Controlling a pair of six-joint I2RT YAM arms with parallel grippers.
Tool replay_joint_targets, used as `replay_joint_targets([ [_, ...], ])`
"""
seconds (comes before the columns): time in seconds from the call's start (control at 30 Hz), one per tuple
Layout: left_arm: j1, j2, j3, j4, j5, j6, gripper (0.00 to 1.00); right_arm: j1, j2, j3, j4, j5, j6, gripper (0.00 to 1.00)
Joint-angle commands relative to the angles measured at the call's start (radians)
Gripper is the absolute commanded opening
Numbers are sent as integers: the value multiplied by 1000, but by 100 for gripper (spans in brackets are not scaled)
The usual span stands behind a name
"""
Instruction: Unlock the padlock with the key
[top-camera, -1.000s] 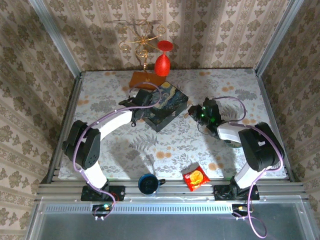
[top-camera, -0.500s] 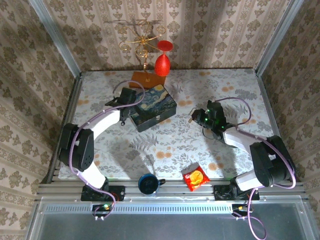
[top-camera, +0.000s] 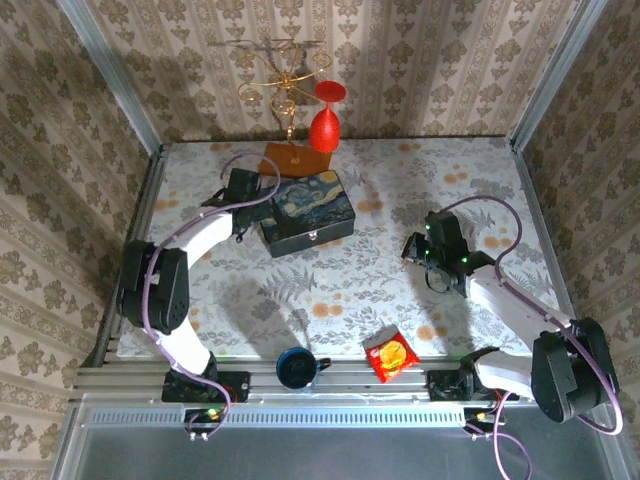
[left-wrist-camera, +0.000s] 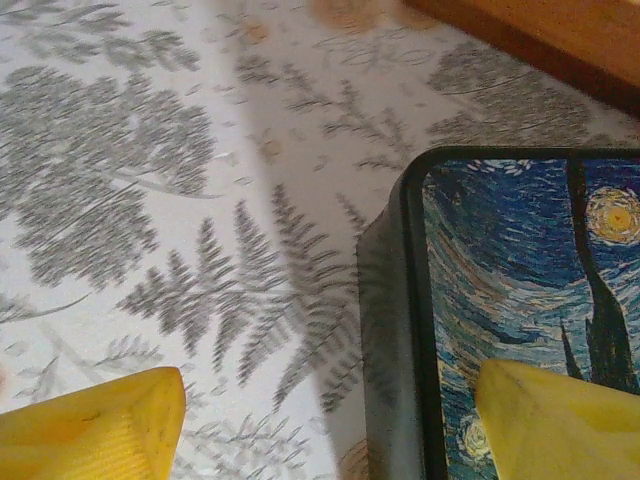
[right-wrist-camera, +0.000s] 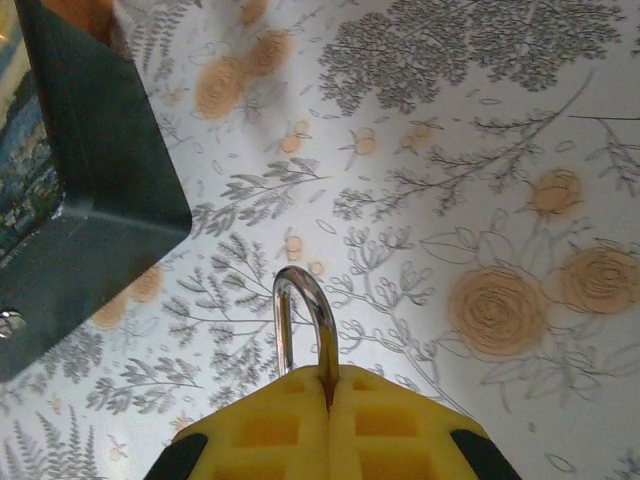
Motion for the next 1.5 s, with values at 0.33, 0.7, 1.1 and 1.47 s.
replay_joint_targets([
  [0.33, -7, 106, 104, 73, 226, 71, 78, -3, 46, 135, -170, 49, -89, 0],
  [0.7, -8, -16, 77, 5, 126, 0, 91, 2, 164, 255, -243, 51, -133, 0],
  [1.1, 2, -327, -133, -12, 31, -32, 100, -3, 449, 527, -406, 75, -232, 0],
  [1.47, 19, -553, -303, -67, -17, -62, 100, -39, 739, 813, -597, -32, -346, 0],
])
